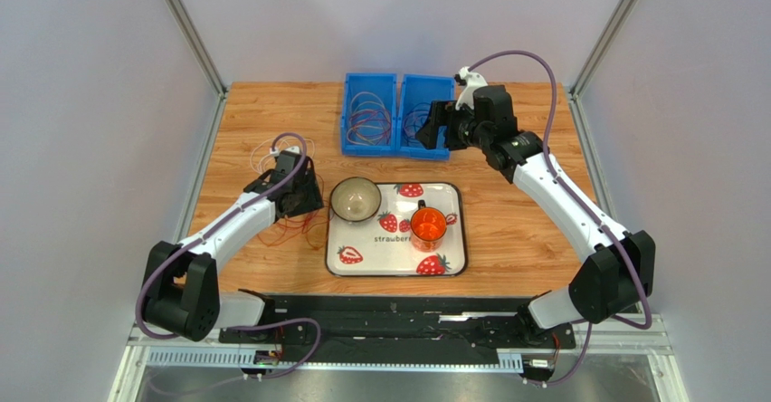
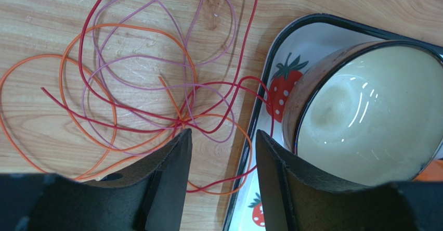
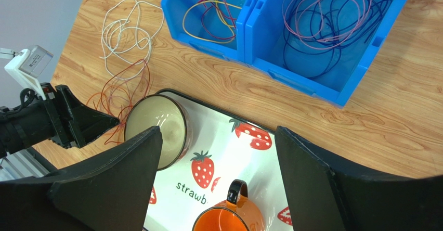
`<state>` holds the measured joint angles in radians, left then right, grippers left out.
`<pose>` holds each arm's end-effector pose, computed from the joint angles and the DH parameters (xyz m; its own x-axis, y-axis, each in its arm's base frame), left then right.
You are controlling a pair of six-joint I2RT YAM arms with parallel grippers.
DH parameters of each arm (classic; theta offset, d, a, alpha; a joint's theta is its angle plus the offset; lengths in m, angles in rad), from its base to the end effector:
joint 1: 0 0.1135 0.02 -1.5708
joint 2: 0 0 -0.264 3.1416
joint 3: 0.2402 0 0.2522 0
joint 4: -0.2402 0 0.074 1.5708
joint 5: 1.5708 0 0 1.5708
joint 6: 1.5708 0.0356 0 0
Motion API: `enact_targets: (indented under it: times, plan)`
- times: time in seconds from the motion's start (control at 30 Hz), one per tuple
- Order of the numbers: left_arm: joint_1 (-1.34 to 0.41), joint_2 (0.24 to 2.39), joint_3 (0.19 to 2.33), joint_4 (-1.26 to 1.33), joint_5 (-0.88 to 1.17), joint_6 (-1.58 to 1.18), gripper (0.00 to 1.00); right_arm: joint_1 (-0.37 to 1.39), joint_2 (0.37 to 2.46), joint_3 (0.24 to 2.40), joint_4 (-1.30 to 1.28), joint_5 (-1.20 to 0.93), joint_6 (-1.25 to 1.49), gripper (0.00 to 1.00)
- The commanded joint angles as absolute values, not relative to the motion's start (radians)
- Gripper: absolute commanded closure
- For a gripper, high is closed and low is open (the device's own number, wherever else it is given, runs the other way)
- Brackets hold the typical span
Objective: Untangle the cables
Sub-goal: Place the cable in the bin.
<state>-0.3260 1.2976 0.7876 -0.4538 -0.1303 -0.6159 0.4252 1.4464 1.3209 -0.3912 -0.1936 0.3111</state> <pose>0.2423 -0.0770 0.2107 -0.7780 -0.3416 -0.5272 -0.2476 0.9380 -0.2424 0.3001 0.1434 0.3505 -0.5990 0.0585 -0.7986 -0.3927 0.8477 0.3566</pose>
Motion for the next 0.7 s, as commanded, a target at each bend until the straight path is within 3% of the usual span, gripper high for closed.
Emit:
enact_targets:
  times: [0.0, 0.43, 0.63, 0.67]
  plan:
    - [-0.339, 1.327, 0.793, -0.391, -0.161, -0.621, 0.44, 0.426, 1.401, 1.315, -0.348, -0.206, 0.319, 0.16]
    - [-0.357, 1.382, 0.792, -0.380, -0.179, -0.635, 0.58, 0.428, 1.408, 1.310, -0.337, -0.227, 0.331, 0.16]
    - [-0.359, 1.399, 0.788, -0.382, -0.181, -0.638, 0.71, 0.428, 1.407, 1.310, -0.341, -0.213, 0.322, 0.16]
    - [-0.359, 1.401, 0.788, -0.382, -0.181, -0.638, 0.77, 0.426, 1.405, 1.313, -0.344, -0.210, 0.321, 0.16]
